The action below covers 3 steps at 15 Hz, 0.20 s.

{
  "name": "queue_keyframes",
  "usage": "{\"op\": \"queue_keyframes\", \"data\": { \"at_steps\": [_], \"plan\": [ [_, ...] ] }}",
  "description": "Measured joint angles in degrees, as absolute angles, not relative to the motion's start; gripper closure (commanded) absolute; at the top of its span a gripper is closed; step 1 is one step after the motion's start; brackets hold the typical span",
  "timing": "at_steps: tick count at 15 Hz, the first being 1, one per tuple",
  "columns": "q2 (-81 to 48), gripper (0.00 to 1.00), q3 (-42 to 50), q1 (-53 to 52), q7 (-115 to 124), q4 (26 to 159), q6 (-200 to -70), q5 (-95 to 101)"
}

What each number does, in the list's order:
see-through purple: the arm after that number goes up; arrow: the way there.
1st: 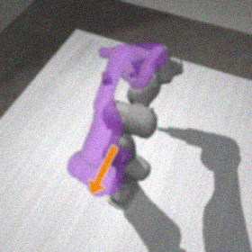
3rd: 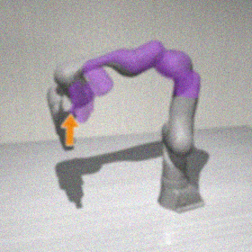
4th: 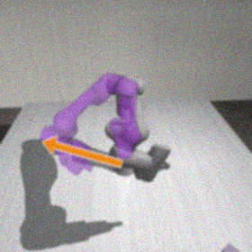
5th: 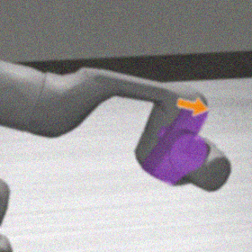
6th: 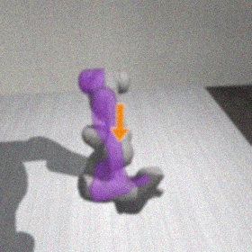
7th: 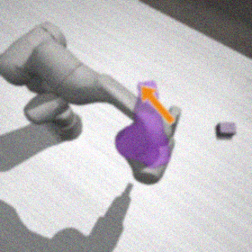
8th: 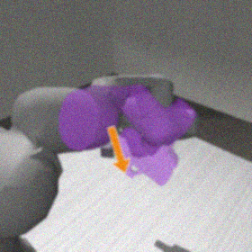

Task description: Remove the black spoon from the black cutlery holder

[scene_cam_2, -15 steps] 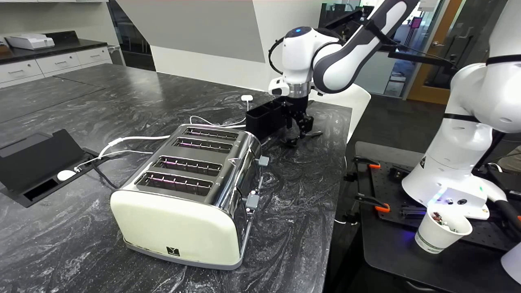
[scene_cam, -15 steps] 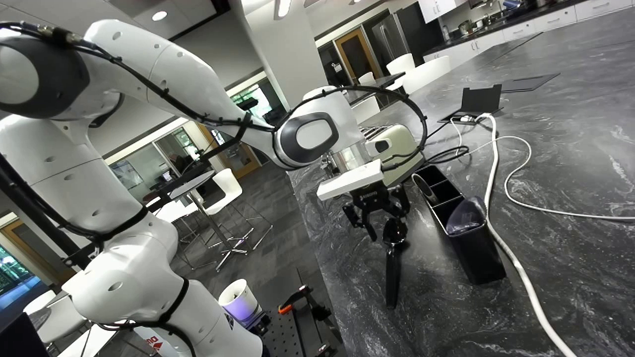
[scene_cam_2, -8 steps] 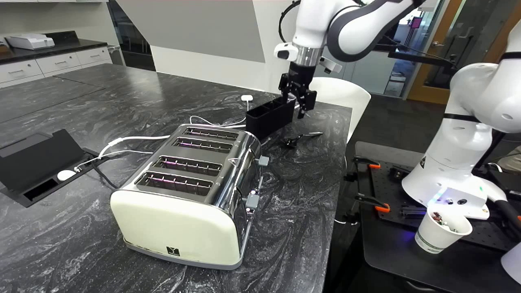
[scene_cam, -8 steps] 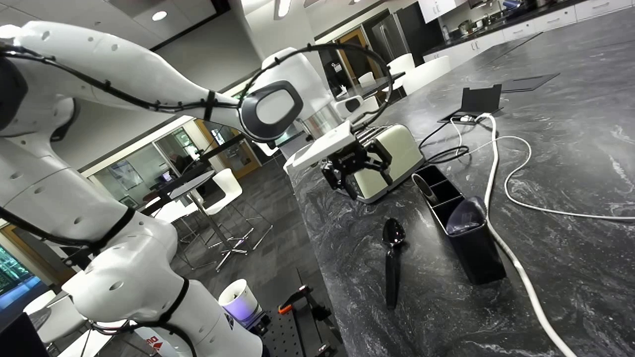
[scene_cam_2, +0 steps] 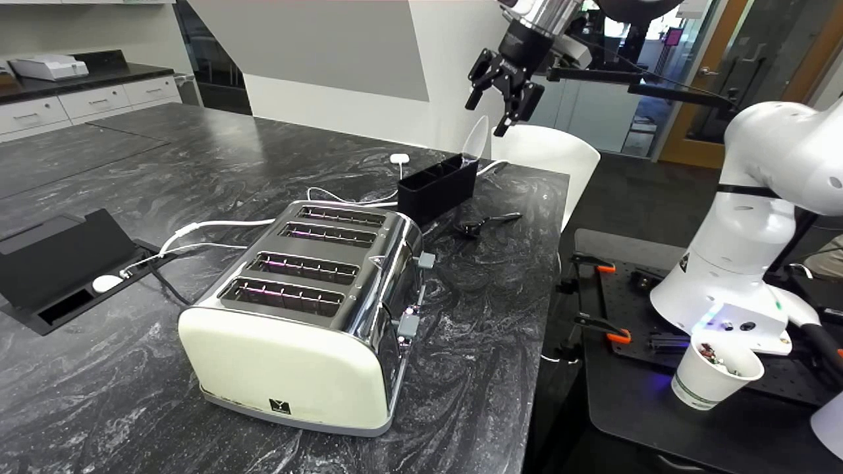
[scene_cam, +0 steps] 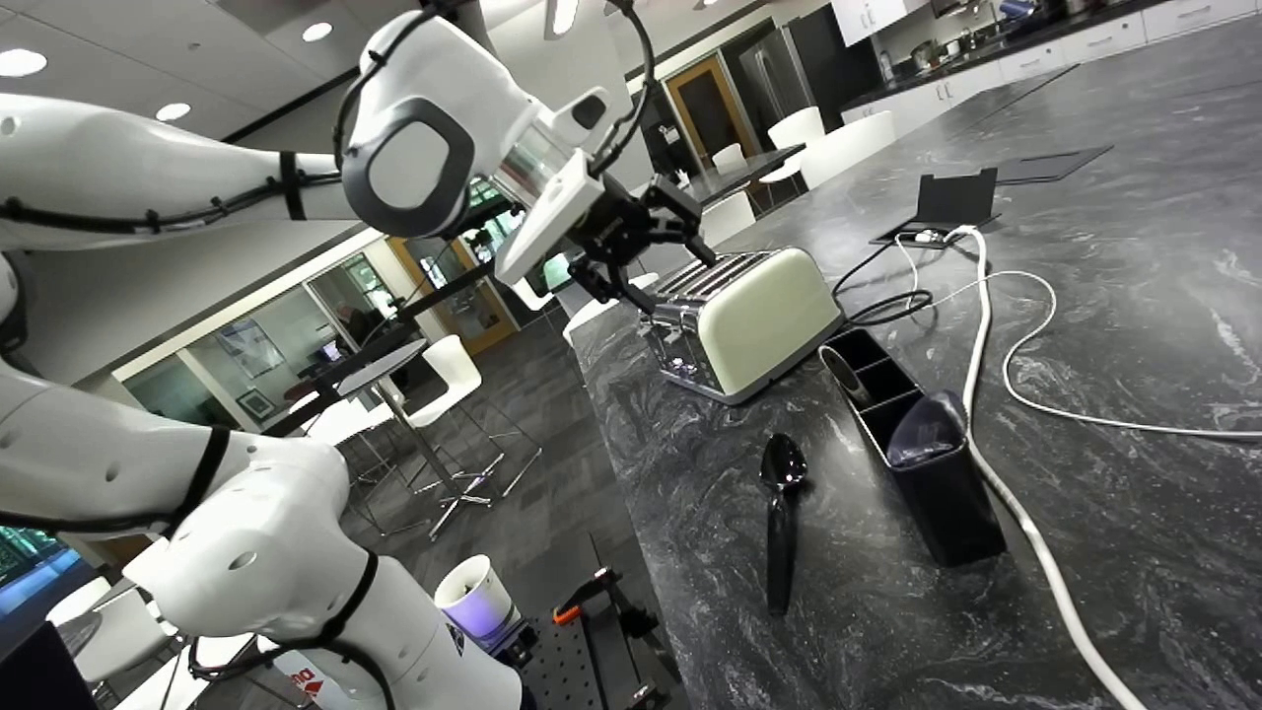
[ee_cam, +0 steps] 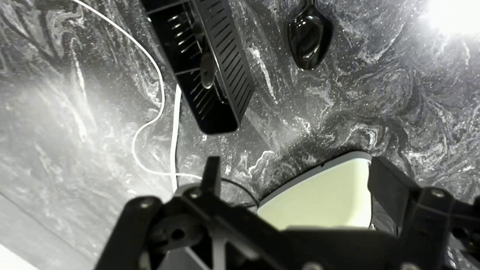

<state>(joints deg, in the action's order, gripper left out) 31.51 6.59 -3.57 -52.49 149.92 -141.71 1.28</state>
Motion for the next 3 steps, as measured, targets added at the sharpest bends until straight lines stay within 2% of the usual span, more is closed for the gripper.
{"op": "queue_keyframes", "data": {
  "at_steps": [3],
  "plan": [
    [36.6,0.0,8.2,-4.5,-52.5,150.8,-141.7,1.3]
  ]
}}
